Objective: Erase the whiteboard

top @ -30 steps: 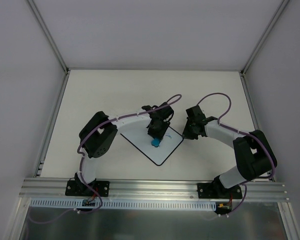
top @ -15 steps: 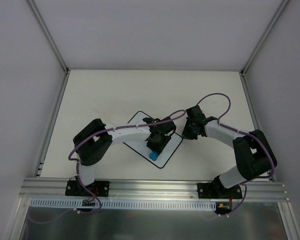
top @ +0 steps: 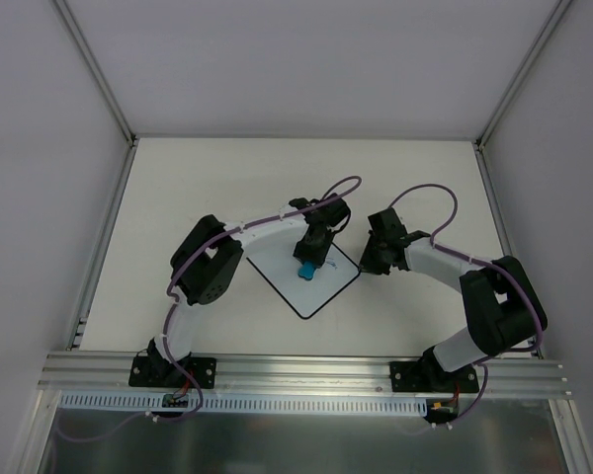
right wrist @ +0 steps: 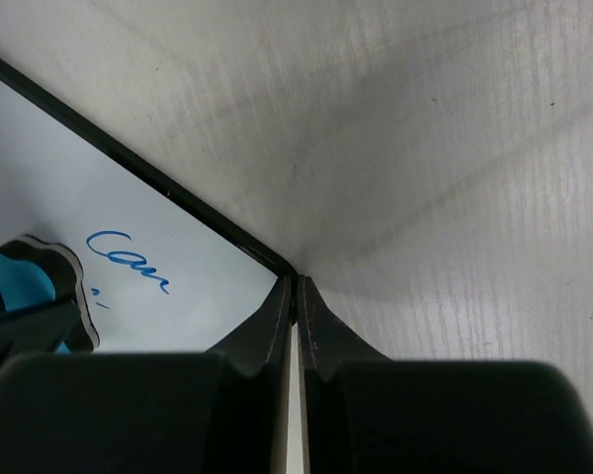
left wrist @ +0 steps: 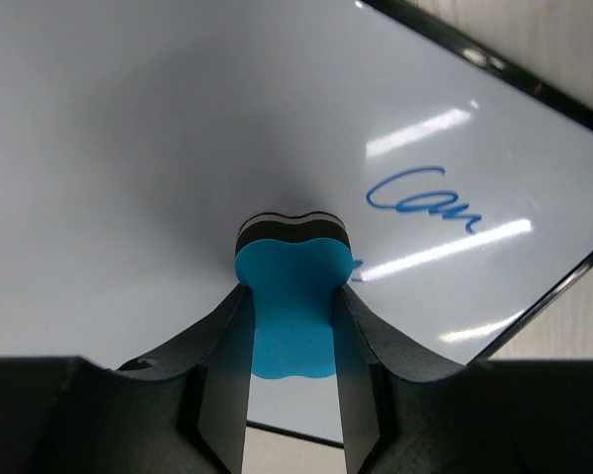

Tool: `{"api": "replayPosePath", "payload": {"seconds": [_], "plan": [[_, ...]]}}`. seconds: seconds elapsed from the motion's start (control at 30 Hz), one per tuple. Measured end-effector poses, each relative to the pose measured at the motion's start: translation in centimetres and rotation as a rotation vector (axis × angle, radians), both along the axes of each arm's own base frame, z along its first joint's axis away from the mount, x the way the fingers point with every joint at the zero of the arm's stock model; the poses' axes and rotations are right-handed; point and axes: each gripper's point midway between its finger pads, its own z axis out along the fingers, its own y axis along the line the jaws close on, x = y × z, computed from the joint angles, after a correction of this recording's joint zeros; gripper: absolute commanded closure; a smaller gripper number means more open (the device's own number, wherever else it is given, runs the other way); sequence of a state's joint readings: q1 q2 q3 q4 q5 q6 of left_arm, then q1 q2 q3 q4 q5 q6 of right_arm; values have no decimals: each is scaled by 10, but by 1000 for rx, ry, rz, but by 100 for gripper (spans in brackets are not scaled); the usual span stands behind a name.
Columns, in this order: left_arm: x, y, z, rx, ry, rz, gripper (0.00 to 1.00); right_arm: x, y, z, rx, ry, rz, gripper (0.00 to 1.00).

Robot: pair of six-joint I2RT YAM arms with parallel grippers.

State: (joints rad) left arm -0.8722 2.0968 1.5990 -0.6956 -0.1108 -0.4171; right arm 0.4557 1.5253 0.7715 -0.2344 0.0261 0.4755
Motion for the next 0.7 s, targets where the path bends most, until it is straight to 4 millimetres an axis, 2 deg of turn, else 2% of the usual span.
{"api": "replayPosePath", "payload": {"seconds": [0.13,0.23,0.47,0.7], "plan": [[20,-6,0,-9,-18,24,100,1,0,0,6,-2,-10,100],[26,-10,0,-14,-21,28,100,1,0,0,10,-1,-19,100],[25,-14,-1,-15,-17,28,100,1,0,0,19,4,-40,100],[21,-34,-1,-36,-23,8,100,1,1,0,23,6,-47,99]]}}
